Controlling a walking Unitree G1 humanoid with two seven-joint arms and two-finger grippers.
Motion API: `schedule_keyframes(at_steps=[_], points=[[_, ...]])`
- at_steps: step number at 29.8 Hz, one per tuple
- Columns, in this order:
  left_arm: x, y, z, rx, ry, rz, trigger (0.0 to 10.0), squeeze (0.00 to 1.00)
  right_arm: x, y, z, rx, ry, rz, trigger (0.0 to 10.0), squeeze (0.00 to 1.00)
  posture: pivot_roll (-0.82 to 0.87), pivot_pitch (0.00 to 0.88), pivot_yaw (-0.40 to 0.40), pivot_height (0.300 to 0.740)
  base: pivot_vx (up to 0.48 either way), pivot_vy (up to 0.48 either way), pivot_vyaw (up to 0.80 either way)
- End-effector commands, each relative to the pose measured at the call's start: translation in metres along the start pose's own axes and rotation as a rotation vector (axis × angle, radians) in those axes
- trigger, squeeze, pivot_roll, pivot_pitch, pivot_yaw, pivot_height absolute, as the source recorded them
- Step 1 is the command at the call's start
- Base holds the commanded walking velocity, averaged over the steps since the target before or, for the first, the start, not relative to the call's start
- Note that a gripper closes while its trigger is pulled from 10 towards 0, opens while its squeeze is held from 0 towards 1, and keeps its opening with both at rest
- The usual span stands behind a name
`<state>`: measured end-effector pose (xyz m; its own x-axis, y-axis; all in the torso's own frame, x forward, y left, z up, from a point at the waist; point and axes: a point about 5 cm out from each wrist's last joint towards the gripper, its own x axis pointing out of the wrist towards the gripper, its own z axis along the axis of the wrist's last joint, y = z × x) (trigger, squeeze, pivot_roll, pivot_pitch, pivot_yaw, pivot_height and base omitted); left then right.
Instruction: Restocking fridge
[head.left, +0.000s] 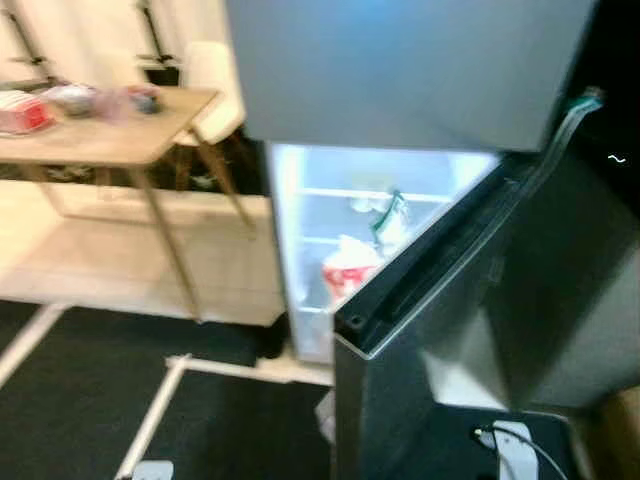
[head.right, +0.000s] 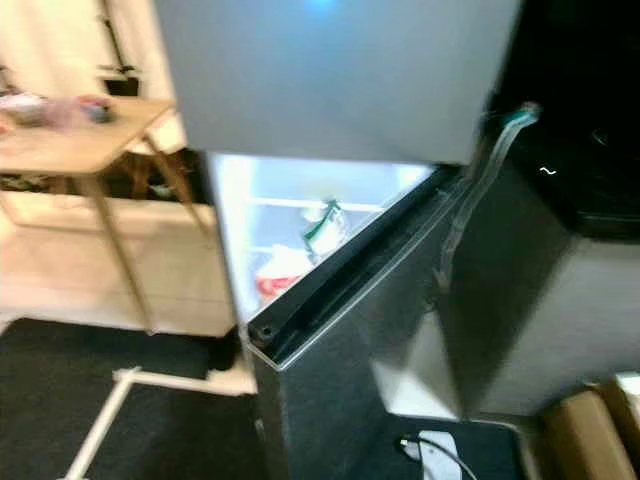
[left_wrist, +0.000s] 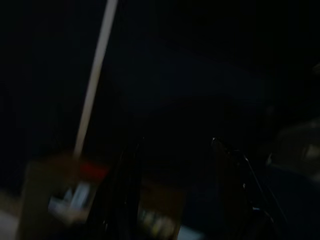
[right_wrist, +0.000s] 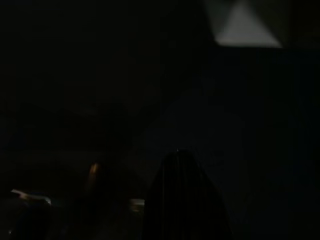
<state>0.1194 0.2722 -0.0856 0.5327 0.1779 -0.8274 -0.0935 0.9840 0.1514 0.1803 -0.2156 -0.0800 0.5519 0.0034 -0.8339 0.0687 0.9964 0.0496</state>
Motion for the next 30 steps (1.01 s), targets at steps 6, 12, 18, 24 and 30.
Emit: schedule_keyframes(at_steps=[6,12,18,24,30], points=[[-0.0006,0.0062,0.0000,-0.059,0.007,0.006,10.0,0.00,-0.0003,-0.0007,-0.0048,-0.006,0.028,-0.012,10.0,0.00,0.03,0.052,-0.027,0.740,0.000,0.000,0.00],[-0.0005,0.0051,0.0001,-0.094,0.001,-0.003,10.0,0.00,-0.0005,-0.0013,-0.0046,-0.013,0.030,-0.011,10.0,0.00,0.03,0.061,-0.028,0.740,0.000,-0.160,0.00],[-0.0001,0.0034,0.0010,-0.094,-0.004,-0.011,10.0,0.00,-0.0002,-0.0011,-0.0029,-0.017,0.027,-0.008,10.0,0.00,0.03,0.062,-0.028,0.740,0.000,-0.480,0.00],[0.0001,0.0004,0.0010,-0.117,-0.015,-0.008,10.0,0.00,-0.0001,-0.0003,-0.0015,-0.038,0.028,0.005,10.0,0.00,0.02,0.062,-0.043,0.740,0.000,-0.080,0.00],[0.0000,-0.0002,0.0002,-0.136,-0.020,0.007,10.0,0.00,0.0000,-0.0010,0.0008,-0.048,0.026,0.014,10.0,0.00,0.03,0.066,-0.058,0.740,0.000,0.000,0.00]])
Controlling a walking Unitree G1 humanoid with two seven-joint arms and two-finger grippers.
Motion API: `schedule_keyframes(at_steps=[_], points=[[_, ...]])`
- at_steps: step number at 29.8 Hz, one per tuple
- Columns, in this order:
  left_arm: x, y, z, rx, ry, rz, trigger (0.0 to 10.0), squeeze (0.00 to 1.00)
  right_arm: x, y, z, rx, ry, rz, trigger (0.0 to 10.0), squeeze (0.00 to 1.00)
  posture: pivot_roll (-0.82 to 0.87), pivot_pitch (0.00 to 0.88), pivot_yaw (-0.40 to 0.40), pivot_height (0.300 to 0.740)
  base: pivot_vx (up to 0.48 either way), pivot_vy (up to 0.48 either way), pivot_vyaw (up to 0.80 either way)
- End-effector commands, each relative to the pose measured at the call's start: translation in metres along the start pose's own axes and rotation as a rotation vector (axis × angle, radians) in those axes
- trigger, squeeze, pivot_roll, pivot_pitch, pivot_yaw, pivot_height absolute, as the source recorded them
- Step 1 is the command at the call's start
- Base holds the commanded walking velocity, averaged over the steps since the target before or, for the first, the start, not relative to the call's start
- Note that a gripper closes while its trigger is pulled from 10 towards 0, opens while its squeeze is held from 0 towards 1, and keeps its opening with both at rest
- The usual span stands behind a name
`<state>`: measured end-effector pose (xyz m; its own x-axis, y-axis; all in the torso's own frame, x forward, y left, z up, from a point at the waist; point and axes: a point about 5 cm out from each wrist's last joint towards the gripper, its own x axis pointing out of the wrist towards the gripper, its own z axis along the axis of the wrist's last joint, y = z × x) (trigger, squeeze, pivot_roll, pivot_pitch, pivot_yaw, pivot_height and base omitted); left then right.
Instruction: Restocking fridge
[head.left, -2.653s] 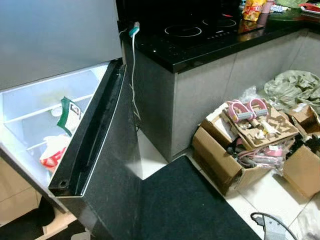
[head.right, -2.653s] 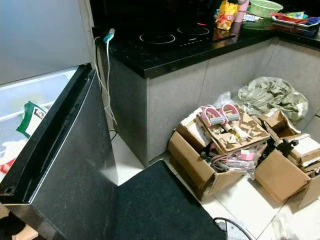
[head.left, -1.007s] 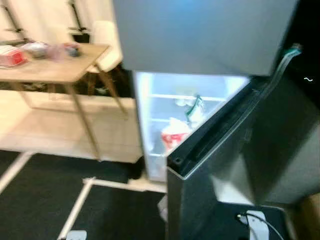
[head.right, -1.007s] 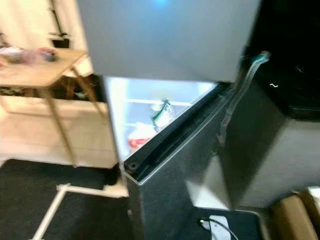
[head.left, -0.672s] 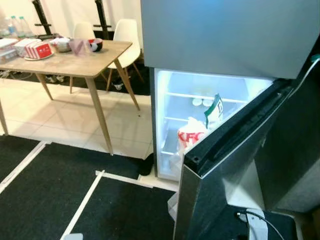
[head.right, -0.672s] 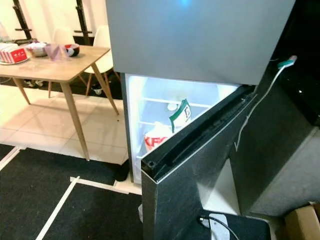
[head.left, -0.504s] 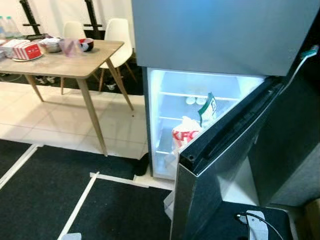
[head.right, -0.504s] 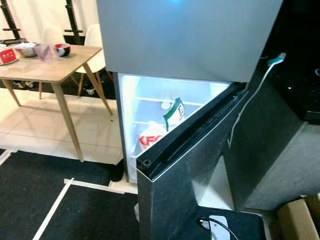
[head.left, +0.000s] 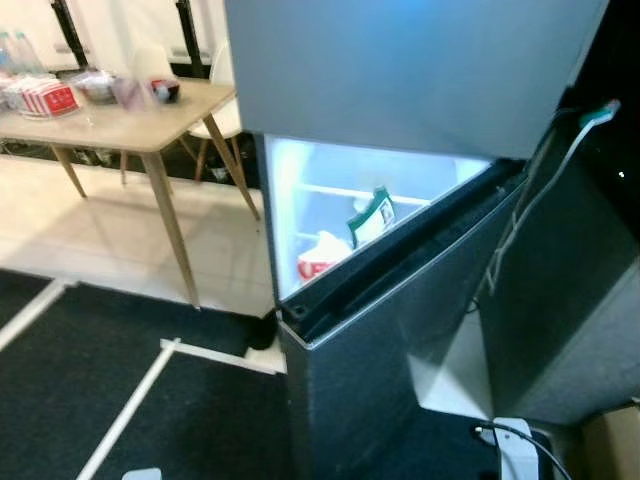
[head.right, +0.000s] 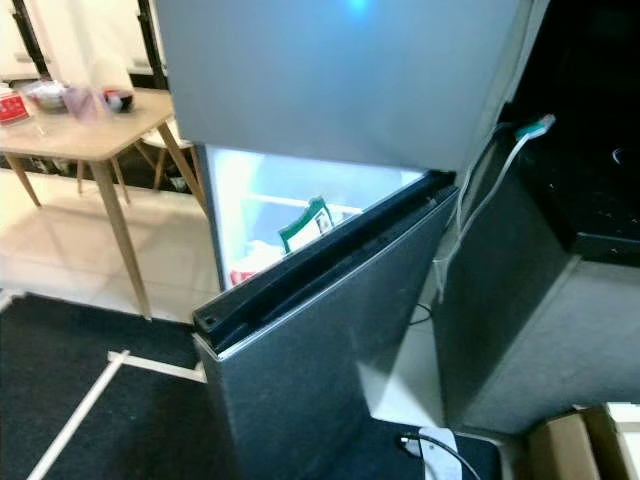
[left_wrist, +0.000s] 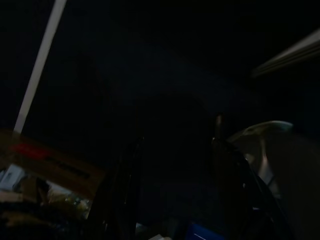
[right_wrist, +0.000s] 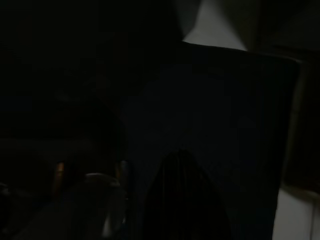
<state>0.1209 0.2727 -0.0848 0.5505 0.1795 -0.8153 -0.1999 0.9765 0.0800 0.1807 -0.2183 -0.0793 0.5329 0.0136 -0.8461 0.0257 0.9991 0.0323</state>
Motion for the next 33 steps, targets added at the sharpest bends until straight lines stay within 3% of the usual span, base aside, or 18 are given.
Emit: schedule_keyframes(at_steps=[1,6,9,10,11,12,13,16,17,27,29,33], points=[[0.000,-0.001,-0.002,-0.018,0.002,0.014,10.0,0.00,0.000,0.002,0.001,-0.014,0.002,0.014,10.0,0.00,0.03,0.066,-0.058,0.740,0.000,0.000,0.00],[-0.001,-0.001,-0.003,-0.039,0.003,0.023,10.0,0.00,0.002,0.007,0.010,-0.075,-0.009,0.053,10.0,0.00,0.03,0.070,-0.067,0.740,0.000,0.000,0.00],[-0.001,0.000,-0.004,-0.045,0.007,0.031,10.0,0.00,0.003,0.014,0.021,-0.234,-0.031,0.123,10.0,0.00,0.03,0.075,-0.070,0.740,0.000,0.000,0.00],[-0.001,0.000,-0.004,-0.045,0.007,0.031,10.0,0.00,0.003,0.014,0.021,-0.234,-0.031,0.123,10.0,0.00,0.03,0.075,-0.070,0.740,0.000,0.000,0.00],[-0.001,0.000,-0.005,-0.045,0.009,0.035,10.0,0.00,0.003,0.019,0.026,-0.304,-0.051,0.166,3.6,0.00,0.03,0.075,-0.070,0.740,0.000,0.000,0.00],[-0.001,0.000,-0.005,-0.045,0.009,0.035,10.0,0.00,0.003,0.019,0.026,-0.304,-0.051,0.166,3.6,0.00,0.03,0.075,-0.070,0.740,0.000,0.000,0.00],[-0.001,0.000,-0.005,-0.046,0.012,0.038,10.0,0.00,0.003,0.027,0.032,-0.367,-0.069,0.245,0.0,0.00,0.03,0.077,-0.073,0.740,0.000,0.000,0.00],[-0.001,0.001,-0.007,-0.053,0.017,0.045,10.0,0.00,0.000,0.049,0.048,-0.481,-0.102,0.472,0.0,0.00,0.04,0.083,-0.081,0.740,0.000,0.000,0.00],[-0.002,0.001,-0.008,-0.057,0.019,0.048,10.0,0.00,-0.001,0.055,0.054,-0.511,-0.113,0.539,10.0,0.00,0.04,0.085,-0.084,0.740,0.000,0.000,0.00],[-0.002,0.002,-0.010,-0.069,0.022,0.054,10.0,0.00,-0.013,0.097,0.101,-0.572,-0.241,0.827,10.0,0.00,0.04,0.082,-0.097,0.740,0.000,0.000,0.00],[-0.003,0.002,-0.011,-0.070,0.024,0.055,10.0,0.00,-0.020,0.115,0.118,-0.488,-0.307,0.930,10.0,0.00,0.04,0.079,-0.102,0.740,0.000,0.000,0.00],[-0.003,0.001,-0.011,-0.070,0.024,0.055,10.0,0.00,-0.022,0.122,0.125,-0.431,-0.336,0.967,10.0,0.00,0.04,0.079,-0.102,0.740,0.000,0.000,0.00]])
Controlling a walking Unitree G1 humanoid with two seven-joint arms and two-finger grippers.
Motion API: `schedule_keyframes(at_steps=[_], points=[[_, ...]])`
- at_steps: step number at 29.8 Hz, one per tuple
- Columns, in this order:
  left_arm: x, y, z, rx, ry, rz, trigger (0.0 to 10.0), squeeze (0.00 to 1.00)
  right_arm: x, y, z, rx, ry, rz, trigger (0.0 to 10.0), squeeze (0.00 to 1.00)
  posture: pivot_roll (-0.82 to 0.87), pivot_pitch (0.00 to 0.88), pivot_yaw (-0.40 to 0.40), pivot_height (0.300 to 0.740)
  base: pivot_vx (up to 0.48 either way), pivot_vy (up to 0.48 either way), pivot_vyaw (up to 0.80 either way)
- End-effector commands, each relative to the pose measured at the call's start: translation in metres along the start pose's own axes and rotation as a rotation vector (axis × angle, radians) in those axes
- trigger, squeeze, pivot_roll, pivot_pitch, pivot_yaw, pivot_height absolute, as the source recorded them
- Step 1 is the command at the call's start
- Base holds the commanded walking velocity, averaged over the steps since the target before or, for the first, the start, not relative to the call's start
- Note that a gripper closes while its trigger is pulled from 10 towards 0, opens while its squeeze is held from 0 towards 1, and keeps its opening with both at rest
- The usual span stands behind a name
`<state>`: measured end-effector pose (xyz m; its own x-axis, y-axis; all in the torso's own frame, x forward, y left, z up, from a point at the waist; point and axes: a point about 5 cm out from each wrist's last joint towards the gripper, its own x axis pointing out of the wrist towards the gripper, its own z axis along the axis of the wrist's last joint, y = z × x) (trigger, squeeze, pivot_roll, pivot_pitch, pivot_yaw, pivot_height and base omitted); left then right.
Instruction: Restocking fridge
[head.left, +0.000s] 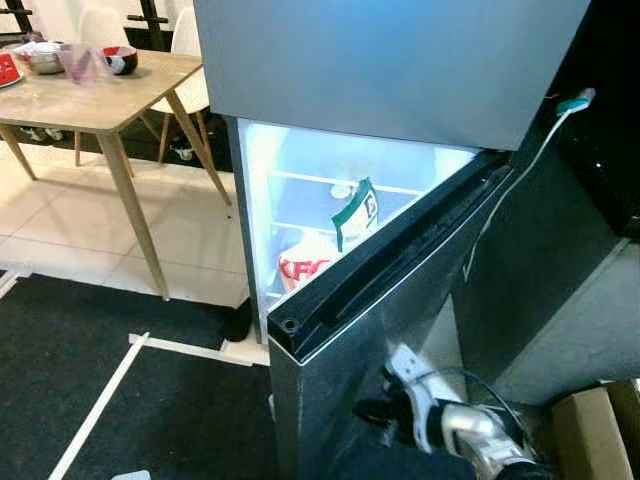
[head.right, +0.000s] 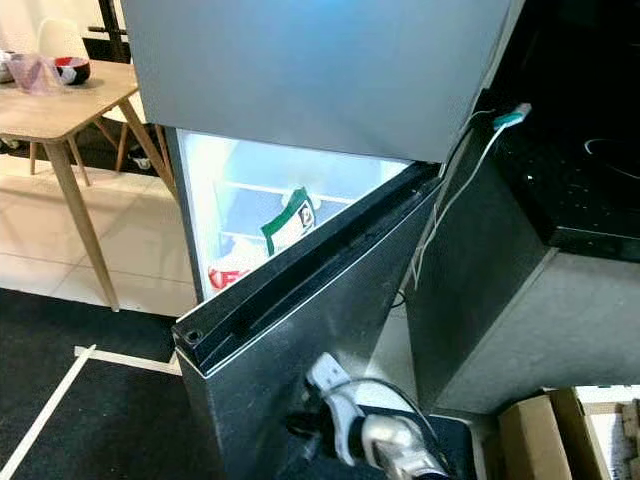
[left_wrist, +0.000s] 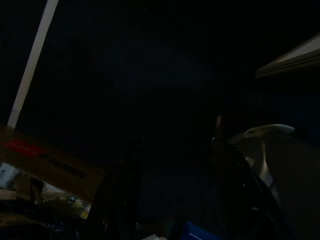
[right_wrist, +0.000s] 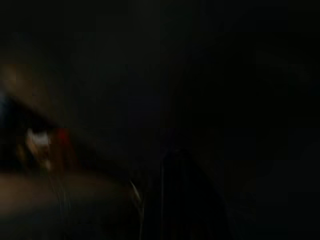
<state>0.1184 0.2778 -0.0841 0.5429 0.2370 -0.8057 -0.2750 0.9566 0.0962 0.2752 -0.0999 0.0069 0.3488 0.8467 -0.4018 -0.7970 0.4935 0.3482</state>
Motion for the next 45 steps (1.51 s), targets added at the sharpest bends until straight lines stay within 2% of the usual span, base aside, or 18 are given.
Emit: schedule_keyframes(at_steps=[1,7,11,14,15,16,19,23,26,29,31,32,34,35,37,41,42,45], points=[[-0.002,-0.004,-0.010,-0.016,0.031,-0.003,10.0,0.00,0.000,-0.001,0.007,0.024,-0.053,-0.001,10.0,0.00,0.05,0.076,-0.105,0.740,0.000,0.000,0.00],[-0.002,-0.004,-0.010,-0.011,0.029,-0.003,10.0,0.00,0.023,0.014,0.043,-0.008,-0.161,0.100,10.0,0.00,0.04,0.072,-0.099,0.740,0.000,0.000,0.00],[-0.001,-0.004,-0.008,0.011,0.023,-0.013,10.0,0.00,0.049,0.036,0.092,-0.132,-0.241,0.186,10.0,0.00,0.03,0.069,-0.091,0.740,0.000,0.000,0.00],[-0.001,-0.004,-0.006,0.024,0.016,-0.021,10.0,0.00,0.070,0.064,0.158,-0.208,-0.387,0.234,10.0,0.00,0.02,0.064,-0.083,0.740,0.000,0.000,0.00],[-0.001,-0.004,-0.005,0.027,0.014,-0.023,10.0,0.00,0.073,0.072,0.184,-0.221,-0.458,0.202,10.0,0.00,0.02,0.062,-0.079,0.740,0.000,0.000,0.00],[-0.001,-0.004,-0.005,0.027,0.014,-0.023,10.0,0.00,0.073,0.072,0.184,-0.221,-0.458,0.202,10.0,0.00,0.02,0.062,-0.079,0.740,0.000,0.000,0.00],[0.000,-0.004,-0.003,0.035,0.003,-0.029,10.0,0.00,0.066,0.076,0.256,-0.165,-0.683,-0.048,10.0,0.00,0.02,0.060,-0.076,0.740,0.000,0.000,0.00],[0.000,-0.004,-0.001,0.037,-0.007,-0.031,10.0,0.00,0.049,0.053,0.271,-0.103,-0.720,-0.285,10.0,0.00,0.02,0.058,-0.074,0.740,0.000,0.000,0.00],[0.000,-0.005,0.000,0.047,-0.017,-0.040,10.0,0.00,0.040,0.022,0.237,-0.204,-0.569,-0.455,10.0,0.00,0.02,0.058,-0.070,0.740,0.000,0.000,0.00],[0.000,-0.006,0.001,0.052,-0.022,-0.046,10.0,0.00,0.037,0.011,0.220,-0.227,-0.506,-0.500,10.0,0.00,0.02,0.058,-0.070,0.740,0.000,0.000,0.00],[0.000,-0.007,0.002,0.074,-0.032,-0.061,10.0,0.00,0.026,-0.016,0.169,-0.216,-0.351,-0.594,10.0,0.00,0.02,0.063,-0.054,0.740,0.000,0.000,0.00],[0.000,-0.007,0.002,0.074,-0.032,-0.061,10.0,0.00,0.026,-0.016,0.169,-0.216,-0.351,-0.594,10.0,0.00,0.02,0.063,-0.054,0.740,0.000,0.000,0.00],[0.000,-0.009,0.004,0.142,-0.038,-0.093,10.0,0.00,0.004,-0.041,0.093,-0.164,-0.147,-0.718,10.0,0.00,0.01,0.065,-0.038,0.740,0.000,0.000,0.00],[0.000,-0.009,0.004,0.142,-0.038,-0.093,10.0,0.00,0.004,-0.041,0.093,-0.164,-0.147,-0.718,10.0,0.00,0.01,0.065,-0.038,0.740,0.000,0.000,0.00],[0.000,-0.011,0.004,0.180,-0.042,-0.114,10.0,0.00,-0.012,-0.049,0.046,-0.120,-0.020,-0.786,10.0,0.00,0.00,0.064,-0.031,0.740,0.000,0.000,0.00],[0.000,-0.012,0.004,0.196,-0.042,-0.123,10.0,0.00,-0.031,-0.052,0.005,-0.084,0.098,-0.839,10.0,0.00,0.00,0.063,-0.027,0.740,0.000,0.000,0.00],[0.000,-0.012,0.003,0.199,-0.040,-0.125,10.0,0.00,-0.051,-0.053,-0.033,-0.011,0.193,-0.899,10.0,0.00,0.00,0.062,-0.024,0.740,0.000,0.000,0.00],[-0.001,-0.012,0.002,0.200,-0.038,-0.126,10.0,0.00,-0.069,-0.050,-0.063,0.065,0.263,-0.952,10.0,0.00,0.00,0.063,-0.024,0.740,0.000,0.000,0.00]])
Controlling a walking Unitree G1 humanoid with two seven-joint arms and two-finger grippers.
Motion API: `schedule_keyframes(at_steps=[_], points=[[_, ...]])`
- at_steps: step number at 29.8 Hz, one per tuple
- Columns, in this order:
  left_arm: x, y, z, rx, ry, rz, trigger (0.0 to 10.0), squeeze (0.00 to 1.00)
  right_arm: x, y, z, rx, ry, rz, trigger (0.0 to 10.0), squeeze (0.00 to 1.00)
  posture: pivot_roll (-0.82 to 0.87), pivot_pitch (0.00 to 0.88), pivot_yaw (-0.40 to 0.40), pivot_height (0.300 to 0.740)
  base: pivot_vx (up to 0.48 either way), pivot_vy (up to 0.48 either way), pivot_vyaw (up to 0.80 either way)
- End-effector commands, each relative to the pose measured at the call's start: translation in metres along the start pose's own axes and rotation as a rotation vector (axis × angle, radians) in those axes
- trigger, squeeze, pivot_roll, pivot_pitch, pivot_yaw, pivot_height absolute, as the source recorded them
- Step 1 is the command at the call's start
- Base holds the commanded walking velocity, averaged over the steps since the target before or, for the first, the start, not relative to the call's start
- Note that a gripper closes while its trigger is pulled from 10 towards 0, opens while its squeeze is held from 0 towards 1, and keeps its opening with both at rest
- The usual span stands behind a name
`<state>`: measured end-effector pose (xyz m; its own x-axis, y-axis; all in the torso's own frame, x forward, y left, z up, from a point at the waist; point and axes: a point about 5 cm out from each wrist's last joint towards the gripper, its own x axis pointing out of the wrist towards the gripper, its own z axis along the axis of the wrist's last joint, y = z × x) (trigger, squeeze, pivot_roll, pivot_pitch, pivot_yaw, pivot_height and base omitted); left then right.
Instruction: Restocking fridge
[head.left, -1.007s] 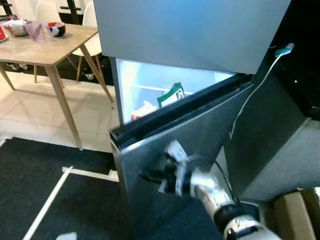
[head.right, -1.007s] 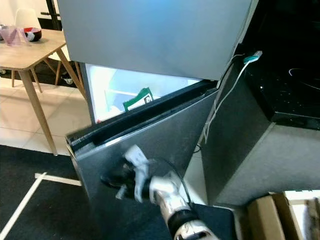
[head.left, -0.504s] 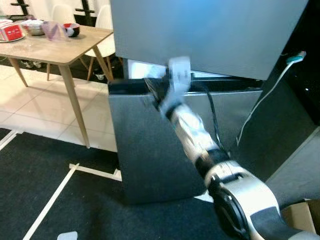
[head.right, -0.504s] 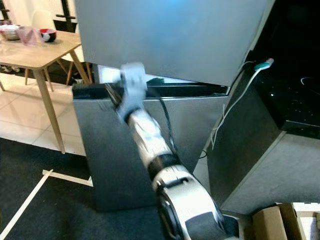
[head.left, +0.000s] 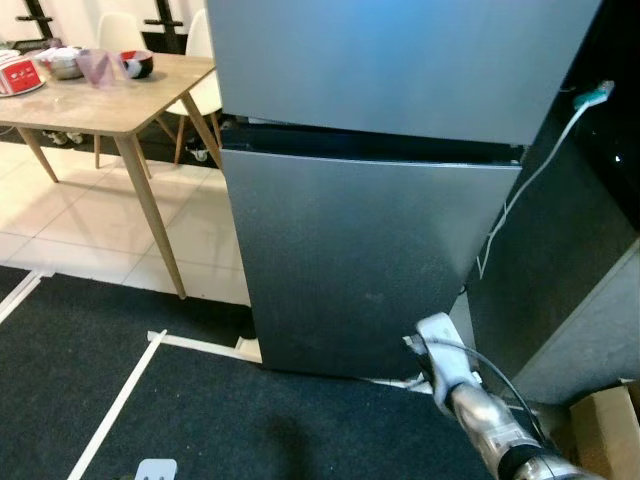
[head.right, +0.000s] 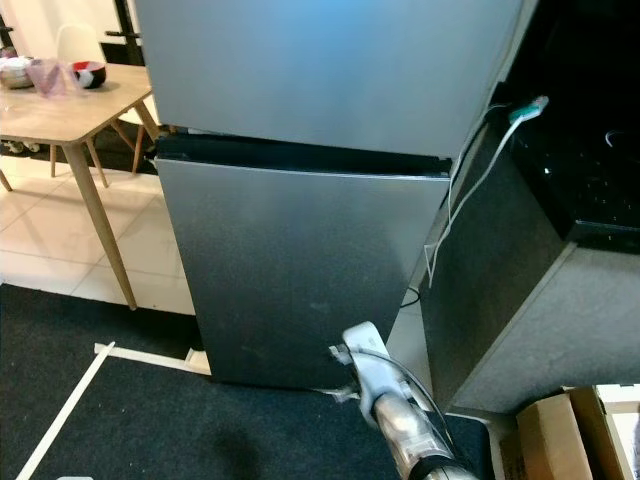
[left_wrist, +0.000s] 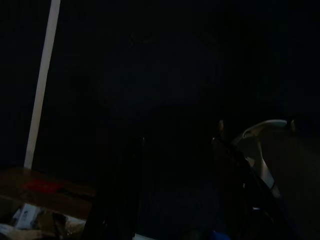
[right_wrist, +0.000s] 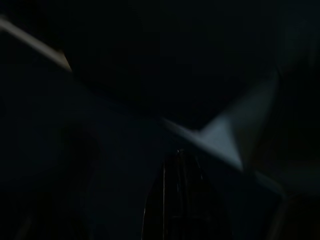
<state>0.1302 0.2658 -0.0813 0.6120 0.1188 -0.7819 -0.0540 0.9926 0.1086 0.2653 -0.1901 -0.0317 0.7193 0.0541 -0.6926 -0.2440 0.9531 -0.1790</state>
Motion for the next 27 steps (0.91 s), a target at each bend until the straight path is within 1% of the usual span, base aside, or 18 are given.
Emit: schedule_keyframes(at_steps=[1,4,5,7,9,11,13,17,22,25,27], points=[[-0.003,0.001,-0.007,0.012,0.024,-0.004,10.0,0.00,-0.004,-0.006,-0.020,0.038,0.063,-0.041,10.0,0.00,0.00,0.063,-0.024,0.740,0.000,0.000,0.00],[-0.003,0.001,-0.009,0.024,0.035,-0.004,10.0,0.00,-0.016,-0.010,-0.059,0.028,0.161,-0.059,10.0,0.00,-0.01,0.063,-0.022,0.740,0.000,0.000,0.00],[-0.003,0.001,-0.009,0.024,0.035,-0.004,10.0,0.00,-0.016,-0.010,-0.059,0.028,0.161,-0.059,10.0,0.00,-0.01,0.063,-0.022,0.740,0.000,0.000,0.00],[-0.003,0.001,-0.010,0.030,0.036,-0.005,10.0,0.00,-0.021,-0.009,-0.072,0.039,0.188,-0.063,10.0,0.00,-0.01,0.065,-0.022,0.740,0.000,0.000,0.00],[-0.004,0.000,-0.009,0.041,0.027,-0.012,10.0,0.00,-0.024,-0.008,-0.081,0.076,0.201,-0.077,10.0,0.00,-0.01,0.066,-0.021,0.740,0.000,0.000,0.00],[-0.004,-0.001,-0.009,0.063,0.025,-0.030,10.0,0.00,-0.025,-0.004,-0.084,0.095,0.193,-0.075,10.0,0.00,-0.01,0.066,-0.020,0.740,0.000,0.000,0.00],[-0.004,-0.001,-0.009,0.069,0.022,-0.039,10.0,0.00,-0.025,-0.001,-0.084,0.092,0.182,-0.070,10.0,0.00,-0.01,0.066,-0.020,0.740,0.000,0.000,0.00],[-0.003,-0.005,-0.007,0.078,0.005,-0.088,10.0,0.00,-0.023,0.003,-0.078,0.210,0.130,-0.057,10.0,0.00,-0.02,0.068,-0.019,0.740,0.000,0.000,0.00],[-0.003,-0.005,-0.007,0.081,0.008,-0.095,10.0,0.00,-0.023,0.004,-0.080,0.213,0.136,-0.058,10.0,0.00,-0.02,0.068,-0.020,0.740,0.000,0.000,0.00],[-0.004,-0.004,-0.008,0.089,0.020,-0.082,10.0,0.00,-0.024,0.006,-0.083,0.200,0.150,-0.052,10.0,0.00,-0.02,0.068,-0.020,0.740,0.000,0.000,0.00],[-0.004,-0.004,-0.008,0.096,0.021,-0.079,10.0,0.00,-0.025,0.007,-0.084,0.170,0.150,-0.049,10.0,0.00,-0.02,0.068,-0.020,0.740,0.000,0.000,0.00]])
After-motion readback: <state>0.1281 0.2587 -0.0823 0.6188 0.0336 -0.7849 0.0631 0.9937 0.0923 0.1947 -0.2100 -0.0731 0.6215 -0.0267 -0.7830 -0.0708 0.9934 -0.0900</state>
